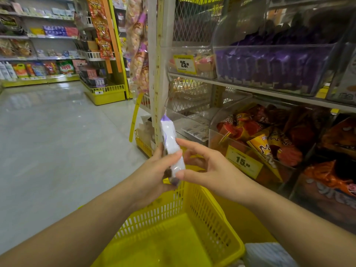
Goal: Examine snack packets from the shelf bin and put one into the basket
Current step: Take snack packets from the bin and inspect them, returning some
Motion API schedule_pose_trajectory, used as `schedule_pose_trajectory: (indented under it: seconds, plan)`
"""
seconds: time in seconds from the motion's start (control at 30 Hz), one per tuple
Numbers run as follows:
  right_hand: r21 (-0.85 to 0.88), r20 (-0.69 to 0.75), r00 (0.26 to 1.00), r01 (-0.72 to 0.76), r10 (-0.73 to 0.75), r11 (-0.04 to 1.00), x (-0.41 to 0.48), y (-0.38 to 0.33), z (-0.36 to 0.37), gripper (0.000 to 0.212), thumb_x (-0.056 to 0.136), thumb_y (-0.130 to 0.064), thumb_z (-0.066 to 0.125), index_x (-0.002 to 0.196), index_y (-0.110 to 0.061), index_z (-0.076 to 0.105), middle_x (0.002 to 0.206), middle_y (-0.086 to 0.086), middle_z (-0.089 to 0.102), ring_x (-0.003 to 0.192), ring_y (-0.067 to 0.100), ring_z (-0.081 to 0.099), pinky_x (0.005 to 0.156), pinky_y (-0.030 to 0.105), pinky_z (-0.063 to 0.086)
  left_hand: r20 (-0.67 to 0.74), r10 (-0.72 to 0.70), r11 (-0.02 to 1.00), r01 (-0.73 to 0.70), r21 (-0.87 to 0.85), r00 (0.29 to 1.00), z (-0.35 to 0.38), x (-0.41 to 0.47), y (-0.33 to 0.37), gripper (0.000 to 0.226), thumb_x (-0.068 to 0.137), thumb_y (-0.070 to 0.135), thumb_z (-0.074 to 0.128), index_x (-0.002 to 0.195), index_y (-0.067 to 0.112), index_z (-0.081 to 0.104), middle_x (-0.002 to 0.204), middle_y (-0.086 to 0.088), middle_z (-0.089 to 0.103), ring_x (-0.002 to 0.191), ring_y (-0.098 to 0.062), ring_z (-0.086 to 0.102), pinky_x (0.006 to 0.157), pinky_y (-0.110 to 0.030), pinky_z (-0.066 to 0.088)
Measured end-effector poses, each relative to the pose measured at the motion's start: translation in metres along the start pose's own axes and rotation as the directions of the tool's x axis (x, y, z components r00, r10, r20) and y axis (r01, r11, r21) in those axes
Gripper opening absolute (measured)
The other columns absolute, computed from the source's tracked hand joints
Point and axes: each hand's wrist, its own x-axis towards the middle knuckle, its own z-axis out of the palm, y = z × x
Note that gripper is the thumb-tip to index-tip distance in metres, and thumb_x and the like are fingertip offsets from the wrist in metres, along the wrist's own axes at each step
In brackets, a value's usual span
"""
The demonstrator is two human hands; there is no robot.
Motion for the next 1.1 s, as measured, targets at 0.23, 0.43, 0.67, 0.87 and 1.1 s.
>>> schedule_pose_trajectory:
  seconds: [0.23, 0.43, 0.67, 0.87, 1.1]
  plan:
    - [-0.014, -0.2, 0.977, -0.074, 0.07, 0.997, 0.007, 0.006, -0.015, 0.059, 0.086, -0.009, 0.068, 0.136, -0.03, 0.044, 0.133, -0.006, 0.054, 0.112, 0.007, 0.058, 0.088, 0.029, 0.055, 0.219, -0.069, 0.959, 0.126, -0.255, 0.973, -0.012, -0.003, 0.004, 0.051, 0.089, 0.024, 0.049, 0.14, 0.025, 0.043, 0.128, -0.013, 0.064, 0.11, -0.035, 0.065, 0.077, -0.048, 0.059]
    - [0.245, -0.252, 0.947, -0.136, 0.198, 0.96, 0.009, 0.016, -0.018, 0.083, 0.079, -0.002, 0.074, 0.144, -0.028, 0.031, 0.121, 0.007, 0.062, 0.1, 0.019, 0.07, 0.079, 0.046, 0.059, 0.223, -0.048, 0.979, 0.089, -0.181, 0.974, -0.008, -0.001, 0.002, 0.046, 0.091, 0.025, 0.048, 0.137, 0.03, 0.046, 0.128, -0.006, 0.065, 0.111, -0.03, 0.066, 0.074, -0.041, 0.059]
    - [0.181, -0.273, 0.956, -0.057, 0.106, 0.982, 0.007, 0.011, -0.02, 0.042, 0.084, -0.008, 0.07, 0.122, -0.017, 0.055, 0.109, 0.007, 0.071, 0.096, 0.018, 0.071, 0.075, 0.037, 0.06, 0.064, 0.053, 0.994, -0.059, 0.09, 0.997, -0.01, 0.0, -0.005, 0.051, 0.1, 0.01, 0.045, 0.141, 0.04, 0.039, 0.129, 0.006, 0.064, 0.118, -0.022, 0.062, 0.099, -0.052, 0.049]
    - [0.199, -0.248, 0.965, -0.033, 0.083, 0.98, 0.006, 0.008, -0.021, 0.023, 0.086, -0.016, 0.067, 0.109, -0.015, 0.063, 0.108, 0.01, 0.071, 0.096, 0.022, 0.071, 0.075, 0.043, 0.06, -0.129, 0.346, 0.88, -0.274, 0.388, 0.929, -0.004, 0.002, -0.007, 0.058, 0.095, 0.008, 0.057, 0.135, 0.047, 0.039, 0.116, 0.016, 0.06, 0.098, 0.0, 0.067, 0.071, -0.018, 0.056]
    - [0.129, -0.155, 0.988, 0.006, 0.014, 0.992, 0.004, 0.005, -0.011, 0.029, 0.092, -0.014, 0.061, 0.121, -0.016, 0.062, 0.111, 0.006, 0.072, 0.1, 0.025, 0.069, 0.079, 0.041, 0.059, -0.118, 0.369, 0.884, -0.309, 0.35, 0.922, 0.004, 0.005, -0.009, 0.045, 0.09, 0.019, 0.066, 0.117, 0.05, 0.048, 0.115, 0.024, 0.061, 0.097, -0.006, 0.07, 0.071, -0.021, 0.057]
